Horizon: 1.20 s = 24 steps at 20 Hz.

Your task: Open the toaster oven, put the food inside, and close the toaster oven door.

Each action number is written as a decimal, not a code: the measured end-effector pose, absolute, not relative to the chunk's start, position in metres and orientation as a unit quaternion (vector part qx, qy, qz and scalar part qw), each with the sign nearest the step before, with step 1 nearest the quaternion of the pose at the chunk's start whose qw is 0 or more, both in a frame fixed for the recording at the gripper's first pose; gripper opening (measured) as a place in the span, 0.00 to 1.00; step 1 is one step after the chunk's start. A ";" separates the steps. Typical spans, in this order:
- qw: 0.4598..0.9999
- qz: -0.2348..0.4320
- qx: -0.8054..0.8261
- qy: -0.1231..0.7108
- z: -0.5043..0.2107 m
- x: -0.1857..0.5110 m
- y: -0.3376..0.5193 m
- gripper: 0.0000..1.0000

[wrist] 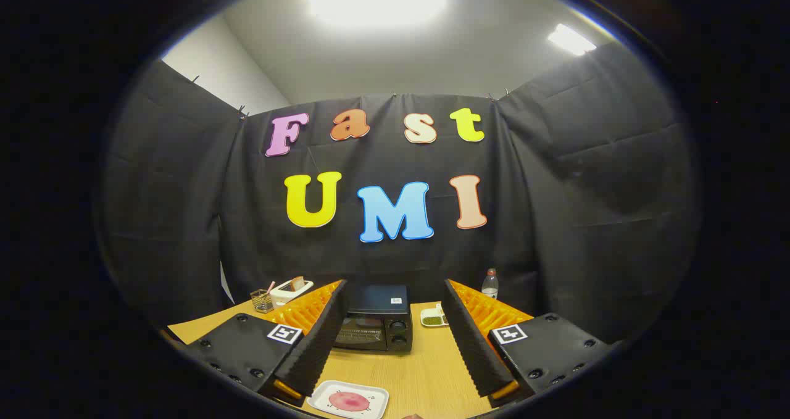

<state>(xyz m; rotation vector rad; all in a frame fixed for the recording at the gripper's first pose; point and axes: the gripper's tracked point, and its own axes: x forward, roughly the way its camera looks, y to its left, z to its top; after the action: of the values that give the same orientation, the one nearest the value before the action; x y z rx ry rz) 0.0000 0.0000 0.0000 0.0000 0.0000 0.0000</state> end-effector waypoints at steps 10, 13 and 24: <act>1.000 -0.006 -0.001 0.002 0.000 -0.007 -0.007 0.96; 1.000 -0.004 0.004 0.004 -0.001 -0.008 -0.004 0.96; 0.999 0.024 0.010 0.027 -0.018 0.008 0.031 0.97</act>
<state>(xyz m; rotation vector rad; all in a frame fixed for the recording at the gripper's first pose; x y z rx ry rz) 0.0078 0.0311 -0.0178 0.0203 0.0539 0.0478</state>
